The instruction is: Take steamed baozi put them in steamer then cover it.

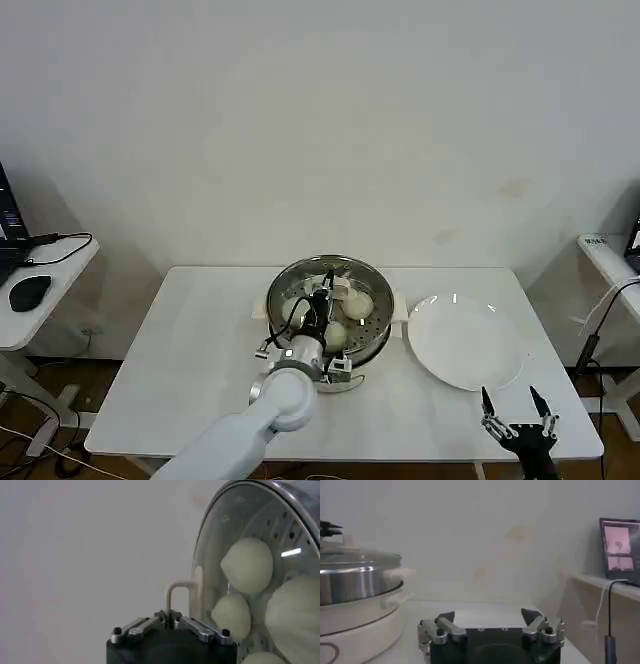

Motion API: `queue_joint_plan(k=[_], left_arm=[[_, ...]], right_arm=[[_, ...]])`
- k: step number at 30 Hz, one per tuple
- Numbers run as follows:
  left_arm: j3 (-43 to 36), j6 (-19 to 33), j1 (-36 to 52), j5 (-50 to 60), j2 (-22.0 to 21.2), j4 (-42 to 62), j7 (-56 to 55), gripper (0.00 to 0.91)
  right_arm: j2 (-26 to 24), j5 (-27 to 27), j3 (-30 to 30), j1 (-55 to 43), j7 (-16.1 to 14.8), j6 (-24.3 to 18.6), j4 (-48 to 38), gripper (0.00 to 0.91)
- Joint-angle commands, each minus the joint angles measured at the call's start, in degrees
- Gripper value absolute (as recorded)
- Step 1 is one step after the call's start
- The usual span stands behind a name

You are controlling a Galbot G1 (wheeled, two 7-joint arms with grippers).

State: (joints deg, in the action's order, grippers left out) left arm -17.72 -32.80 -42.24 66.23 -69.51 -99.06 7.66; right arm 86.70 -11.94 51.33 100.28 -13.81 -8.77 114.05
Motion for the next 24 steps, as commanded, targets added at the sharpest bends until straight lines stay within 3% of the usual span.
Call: queue_joint_plan(k=[1,24], left_arm=[[0.0,0.2,0.0,-0.2,0.0,0.1,-0.3,0.907],[0.1,0.4,0.0,0.0,-0.2,-0.2,0.0,0.907]], right_arm=[[0.0,0.1,-0.1,0.0,-0.2,0.0,-0.1,0.907],[0.1,0.4,-0.4,0.2,-0.2,0.0,0.2,0.907]])
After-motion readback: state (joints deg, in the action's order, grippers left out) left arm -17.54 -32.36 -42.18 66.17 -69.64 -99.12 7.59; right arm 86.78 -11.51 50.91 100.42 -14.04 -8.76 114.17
